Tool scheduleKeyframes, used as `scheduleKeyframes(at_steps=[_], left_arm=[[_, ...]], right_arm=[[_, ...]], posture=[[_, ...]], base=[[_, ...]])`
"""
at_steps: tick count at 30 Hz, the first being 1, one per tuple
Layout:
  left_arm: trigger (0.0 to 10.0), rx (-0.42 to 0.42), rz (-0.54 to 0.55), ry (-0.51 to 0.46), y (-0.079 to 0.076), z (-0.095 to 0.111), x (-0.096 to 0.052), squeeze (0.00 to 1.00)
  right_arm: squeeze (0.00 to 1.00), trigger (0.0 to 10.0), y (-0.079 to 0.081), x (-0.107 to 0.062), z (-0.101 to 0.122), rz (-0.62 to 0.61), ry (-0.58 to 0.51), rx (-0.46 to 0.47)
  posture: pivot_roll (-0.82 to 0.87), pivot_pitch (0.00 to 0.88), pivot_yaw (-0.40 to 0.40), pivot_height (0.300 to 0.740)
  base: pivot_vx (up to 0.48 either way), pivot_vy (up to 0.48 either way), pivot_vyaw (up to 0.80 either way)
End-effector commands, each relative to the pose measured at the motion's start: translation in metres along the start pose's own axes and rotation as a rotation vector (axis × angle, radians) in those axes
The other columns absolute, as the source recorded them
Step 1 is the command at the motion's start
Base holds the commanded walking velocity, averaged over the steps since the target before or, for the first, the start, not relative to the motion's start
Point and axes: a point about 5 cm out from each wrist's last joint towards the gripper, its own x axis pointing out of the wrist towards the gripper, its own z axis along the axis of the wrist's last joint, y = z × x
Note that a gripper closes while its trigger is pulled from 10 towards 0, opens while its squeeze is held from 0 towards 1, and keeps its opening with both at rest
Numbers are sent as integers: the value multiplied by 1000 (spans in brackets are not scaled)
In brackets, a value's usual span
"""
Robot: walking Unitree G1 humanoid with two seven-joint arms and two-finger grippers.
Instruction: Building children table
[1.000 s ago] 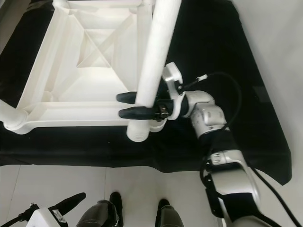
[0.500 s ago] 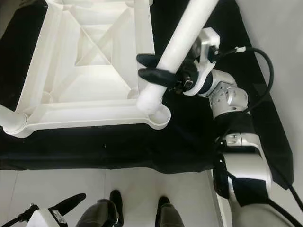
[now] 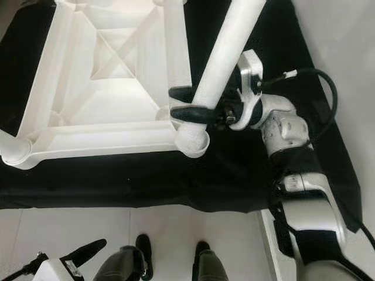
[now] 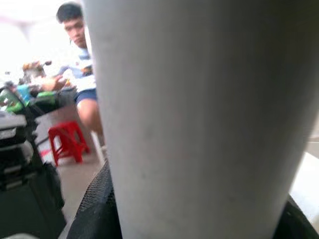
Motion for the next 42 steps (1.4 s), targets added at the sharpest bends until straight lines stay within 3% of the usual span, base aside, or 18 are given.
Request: scheduleKeyframes(at_steps=[1,9,26,42], left_arm=[[10000,-3,-14,18,-2,-2,-3,0],[10000,-5,-15,17,-2,-1,-3,0],[10000,-5,-18,17,-2,-1,-2,0],[10000,-1,-19,17,-2,-1,-2,0]], right_arm=[[0,10000,7,1,-27,23,93,78],[0,10000,0,-2,-39,-16,208,17],[0,10000,0,-14,-29,-49,136,64],[0,10000,1,-17,-37,-52,229,49]], posture=[[157,441,20,740],[152,442,16,740],[152,440,16,740],[151,437,17,740]], base=[[0,0,0],[0,0,0],[0,0,0],[0,0,0]])
